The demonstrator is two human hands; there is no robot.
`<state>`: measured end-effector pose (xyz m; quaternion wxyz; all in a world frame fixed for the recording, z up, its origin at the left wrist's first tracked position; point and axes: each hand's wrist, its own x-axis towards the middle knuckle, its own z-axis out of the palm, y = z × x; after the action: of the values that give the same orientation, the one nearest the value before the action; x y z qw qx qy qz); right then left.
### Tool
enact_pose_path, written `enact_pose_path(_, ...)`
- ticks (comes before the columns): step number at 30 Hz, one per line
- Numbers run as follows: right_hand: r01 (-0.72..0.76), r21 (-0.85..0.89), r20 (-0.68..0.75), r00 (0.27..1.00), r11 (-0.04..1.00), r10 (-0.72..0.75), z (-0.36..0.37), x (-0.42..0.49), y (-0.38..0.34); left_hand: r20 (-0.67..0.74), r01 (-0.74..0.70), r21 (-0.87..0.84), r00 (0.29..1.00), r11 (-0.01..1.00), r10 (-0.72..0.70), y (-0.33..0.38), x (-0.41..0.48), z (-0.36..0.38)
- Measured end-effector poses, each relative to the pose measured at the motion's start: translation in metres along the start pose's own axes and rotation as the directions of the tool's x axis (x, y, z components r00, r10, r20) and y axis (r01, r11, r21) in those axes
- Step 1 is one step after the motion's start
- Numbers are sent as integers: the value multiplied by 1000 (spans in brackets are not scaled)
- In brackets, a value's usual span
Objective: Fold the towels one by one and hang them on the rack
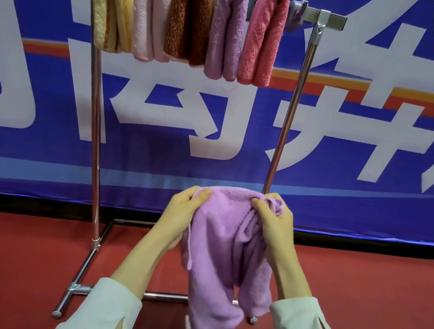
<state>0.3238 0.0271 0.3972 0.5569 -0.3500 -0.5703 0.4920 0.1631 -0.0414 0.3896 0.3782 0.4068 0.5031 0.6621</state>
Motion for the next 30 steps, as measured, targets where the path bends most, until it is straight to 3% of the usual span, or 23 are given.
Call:
enact_pose_path(2,-18,-6,174,985,1000,19,4,-4,-3,-51,-46,-11,998,999,46,4,0,4)
enact_pose_path(5,-31,-85,413,909,996,64,11,-10,-4,59,-93,30,994,995,91,8,-5,11)
enact_pose_path(8,-24,-121,489,868,992,81,14,-13,0,133,-98,52,987,994,90,8,-5,9)
enact_pose_path(11,-33,-84,371,926,996,62,11,-11,1,82,-149,173,987,974,136,3,0,-1)
enact_pose_path(16,-63,90,147,988,994,49,9,-7,-2,-4,-53,275,998,960,57,-5,3,-12)
enact_pose_path(19,-50,111,6,999,993,49,5,-2,0,-81,8,230,997,973,11,-6,4,-17)
enact_pose_path(23,-9,-18,-125,992,1000,7,3,0,10,-64,68,228,996,971,-54,-6,5,-15)
enact_pose_path(27,5,-46,-236,972,999,-16,9,1,11,58,108,-24,993,994,-106,2,-1,12)
enact_pose_path(30,-28,-15,-235,972,999,24,21,-4,10,131,109,-82,987,991,-98,3,-5,33)
